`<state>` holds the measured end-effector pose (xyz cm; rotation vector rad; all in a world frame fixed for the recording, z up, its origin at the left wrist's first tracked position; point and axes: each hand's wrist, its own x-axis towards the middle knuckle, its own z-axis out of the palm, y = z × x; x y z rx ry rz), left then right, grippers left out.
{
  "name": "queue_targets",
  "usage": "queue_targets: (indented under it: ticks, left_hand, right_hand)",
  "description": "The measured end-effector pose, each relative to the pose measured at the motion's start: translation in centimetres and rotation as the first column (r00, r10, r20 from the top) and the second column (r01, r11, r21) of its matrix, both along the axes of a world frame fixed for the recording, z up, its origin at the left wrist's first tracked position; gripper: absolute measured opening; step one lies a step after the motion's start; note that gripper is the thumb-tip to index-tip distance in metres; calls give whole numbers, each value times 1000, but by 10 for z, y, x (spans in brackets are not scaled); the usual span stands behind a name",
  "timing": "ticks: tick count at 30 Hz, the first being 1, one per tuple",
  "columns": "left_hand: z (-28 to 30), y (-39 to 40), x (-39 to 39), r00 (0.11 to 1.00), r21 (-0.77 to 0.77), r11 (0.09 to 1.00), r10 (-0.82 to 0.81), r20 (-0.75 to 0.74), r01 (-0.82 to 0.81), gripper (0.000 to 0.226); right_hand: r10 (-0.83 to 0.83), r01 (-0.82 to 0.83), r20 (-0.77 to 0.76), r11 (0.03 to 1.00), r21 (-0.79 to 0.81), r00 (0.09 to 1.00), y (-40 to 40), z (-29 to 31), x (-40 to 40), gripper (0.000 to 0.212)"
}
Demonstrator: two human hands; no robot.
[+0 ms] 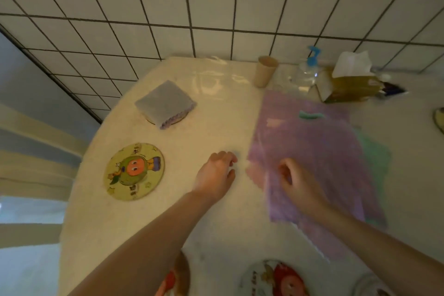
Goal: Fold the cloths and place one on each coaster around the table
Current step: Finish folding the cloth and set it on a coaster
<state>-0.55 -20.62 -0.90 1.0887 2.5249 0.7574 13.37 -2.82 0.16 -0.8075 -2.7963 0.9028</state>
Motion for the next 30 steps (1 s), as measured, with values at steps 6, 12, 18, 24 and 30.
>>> queue_targets:
  ticks: [6, 12, 18, 24, 30]
  left_hand:
    - [-13, 39, 99, 925, -101, 941, -336, -178, 323, 43]
    - [-19, 72, 140, 874, -269, 892, -427, -234, 364, 57]
    - [-22, 86, 141, 847, -367, 880, -423, -322, 300, 49]
    - [-15, 97, 140, 935, -319, 933, -250, -249, 164, 32]
    - [-2, 97, 112, 999, -116, 993, -2, 52, 8, 25]
  right_hand:
    - [214, -234, 121, 953, 192, 969, 48, -16, 100, 4]
    - [370, -438, 235, 773, 460, 899, 83, -28, 133, 27]
    - [455, -528, 270, 712, 463, 849, 98, -40, 125, 23]
    - [257, -281, 153, 946, 160, 954, 104, -15, 109, 22]
    - [445, -522, 293, 801, 293, 846, 126, -10, 109, 54]
